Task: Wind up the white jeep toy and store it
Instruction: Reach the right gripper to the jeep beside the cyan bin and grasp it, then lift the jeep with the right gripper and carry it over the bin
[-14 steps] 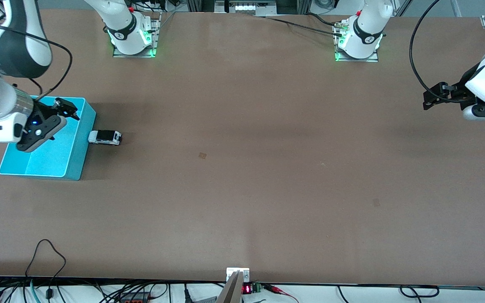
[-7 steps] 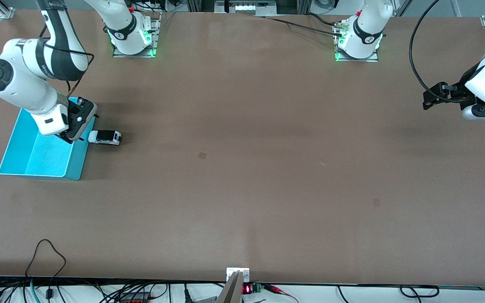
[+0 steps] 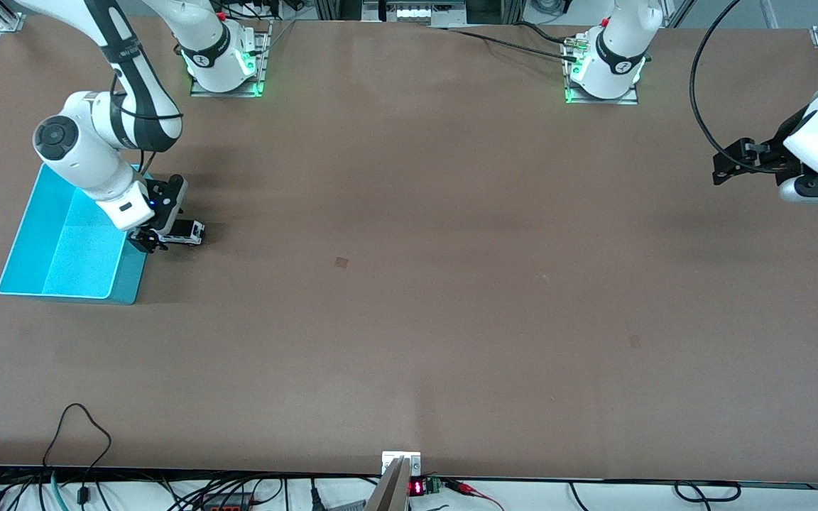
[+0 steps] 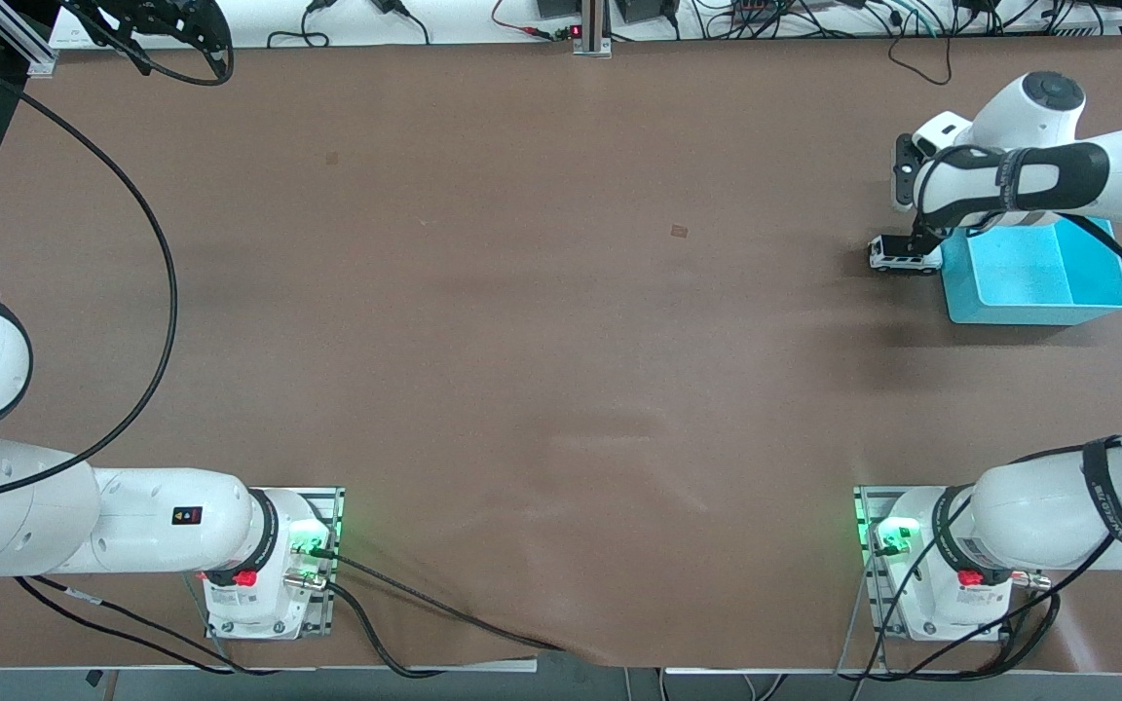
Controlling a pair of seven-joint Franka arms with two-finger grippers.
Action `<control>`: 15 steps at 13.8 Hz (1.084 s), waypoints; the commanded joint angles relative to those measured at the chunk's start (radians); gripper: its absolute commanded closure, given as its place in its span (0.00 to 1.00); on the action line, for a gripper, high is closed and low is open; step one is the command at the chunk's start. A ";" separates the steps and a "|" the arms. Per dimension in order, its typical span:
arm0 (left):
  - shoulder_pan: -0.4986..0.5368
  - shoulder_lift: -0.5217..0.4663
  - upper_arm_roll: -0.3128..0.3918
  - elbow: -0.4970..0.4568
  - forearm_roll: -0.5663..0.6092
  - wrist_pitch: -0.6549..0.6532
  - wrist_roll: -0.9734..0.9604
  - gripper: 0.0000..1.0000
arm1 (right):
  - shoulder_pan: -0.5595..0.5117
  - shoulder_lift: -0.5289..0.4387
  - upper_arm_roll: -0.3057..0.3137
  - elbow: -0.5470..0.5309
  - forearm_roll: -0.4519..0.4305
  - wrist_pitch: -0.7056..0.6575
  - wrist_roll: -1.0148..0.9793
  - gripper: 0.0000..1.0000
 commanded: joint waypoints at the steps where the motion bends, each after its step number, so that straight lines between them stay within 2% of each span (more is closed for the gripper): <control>1: -0.005 -0.010 0.000 0.011 -0.008 -0.020 -0.007 0.00 | -0.022 0.027 0.009 -0.050 -0.007 0.107 -0.031 0.00; 4: -0.005 -0.008 0.000 0.011 -0.008 -0.020 -0.010 0.00 | -0.033 0.060 0.010 -0.085 -0.007 0.189 -0.030 0.00; 7: -0.005 -0.008 -0.003 0.011 -0.008 -0.020 -0.013 0.00 | -0.037 0.060 0.009 -0.092 -0.007 0.198 -0.030 0.00; 8: -0.005 -0.008 -0.005 0.011 -0.005 -0.020 -0.013 0.00 | -0.039 0.060 0.009 -0.092 -0.007 0.198 -0.030 0.11; 9: -0.005 -0.008 -0.006 0.011 -0.005 -0.021 -0.013 0.00 | -0.039 0.057 0.009 -0.092 -0.007 0.198 -0.028 0.44; 10: -0.005 -0.010 -0.006 0.011 -0.005 -0.021 -0.013 0.00 | -0.046 0.057 0.010 -0.090 -0.007 0.198 -0.027 0.69; 11: -0.005 -0.008 -0.006 0.011 -0.003 -0.021 -0.013 0.00 | -0.056 0.058 0.010 -0.090 -0.007 0.197 -0.025 0.87; 12: -0.005 -0.008 -0.006 0.011 -0.003 -0.021 -0.013 0.00 | -0.059 0.058 0.010 -0.090 -0.006 0.197 -0.024 1.00; 15: -0.005 -0.010 -0.006 0.011 -0.003 -0.023 -0.012 0.00 | -0.062 0.049 0.012 -0.079 -0.004 0.192 -0.016 1.00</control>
